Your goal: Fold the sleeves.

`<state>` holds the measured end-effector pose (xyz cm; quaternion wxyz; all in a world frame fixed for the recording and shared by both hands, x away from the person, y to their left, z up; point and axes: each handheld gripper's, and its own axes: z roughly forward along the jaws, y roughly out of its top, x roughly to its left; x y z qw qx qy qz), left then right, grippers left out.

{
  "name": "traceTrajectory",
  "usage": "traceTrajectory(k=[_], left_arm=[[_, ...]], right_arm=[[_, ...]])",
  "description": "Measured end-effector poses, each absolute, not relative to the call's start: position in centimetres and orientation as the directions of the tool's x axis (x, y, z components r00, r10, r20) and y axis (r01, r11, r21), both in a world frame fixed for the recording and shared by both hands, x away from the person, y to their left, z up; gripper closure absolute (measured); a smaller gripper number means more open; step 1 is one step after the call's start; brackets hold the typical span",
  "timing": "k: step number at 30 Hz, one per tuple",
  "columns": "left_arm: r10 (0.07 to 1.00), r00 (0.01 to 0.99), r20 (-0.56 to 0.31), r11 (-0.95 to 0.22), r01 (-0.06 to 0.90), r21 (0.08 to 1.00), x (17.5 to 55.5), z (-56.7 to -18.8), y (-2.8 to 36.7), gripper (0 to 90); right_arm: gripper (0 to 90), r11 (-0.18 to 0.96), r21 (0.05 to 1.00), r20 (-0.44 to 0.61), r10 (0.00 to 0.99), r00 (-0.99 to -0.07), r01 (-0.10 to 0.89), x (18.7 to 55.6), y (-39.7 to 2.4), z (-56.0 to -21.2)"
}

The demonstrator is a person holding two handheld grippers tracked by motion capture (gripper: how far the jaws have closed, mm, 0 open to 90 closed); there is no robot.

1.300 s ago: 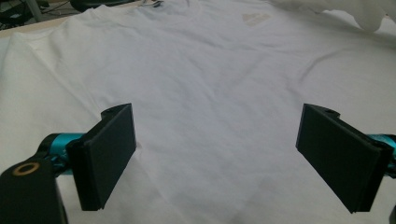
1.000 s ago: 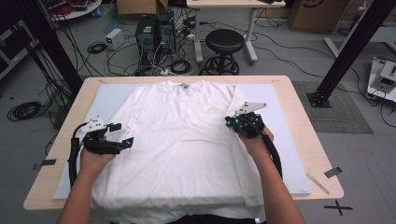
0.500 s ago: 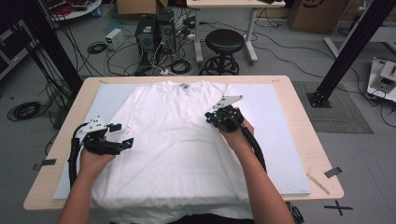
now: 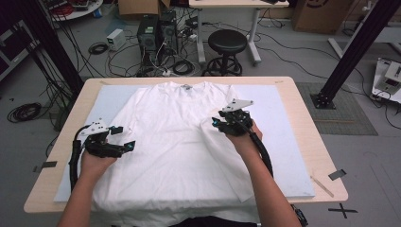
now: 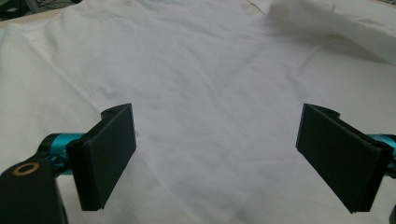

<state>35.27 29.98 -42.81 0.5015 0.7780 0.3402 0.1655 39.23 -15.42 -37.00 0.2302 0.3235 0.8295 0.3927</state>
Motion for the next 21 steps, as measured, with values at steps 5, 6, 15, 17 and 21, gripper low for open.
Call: traceTrajectory(k=[5,6,15,17,21], left_arm=[[0.698,0.712,-0.081,-0.264,0.361,0.895,35.2,-42.7,30.1,12.1],[0.698,0.712,-0.081,-0.264,0.361,0.895,35.2,-42.7,30.1,12.1],[0.697,0.713,-0.08,-0.271,0.365,0.891,35.2,-42.9,30.0,12.1],[0.697,0.713,-0.079,-0.27,0.363,0.892,35.1,-42.9,30.0,12.1],[0.696,0.714,-0.076,-0.275,0.363,0.89,35.0,-42.8,29.9,12.1]], right_arm=[[51.4,0.477,0.797,-0.096,0.707,-0.701,0.371,38.1,-16.8,-37.7],[51.4,0.477,0.797,-0.096,0.707,-0.701,0.371,38.1,-16.8,-37.7],[42.9,0.544,0.74,-0.07,0.648,-0.758,0.396,35.6,-17.5,-40.0],[42.3,0.569,0.728,-0.081,0.626,-0.776,0.382,34.9,-17.3,-40.7],[41.6,0.593,0.709,-0.078,0.604,-0.793,0.381,34.3,-17.1,-41.5]])
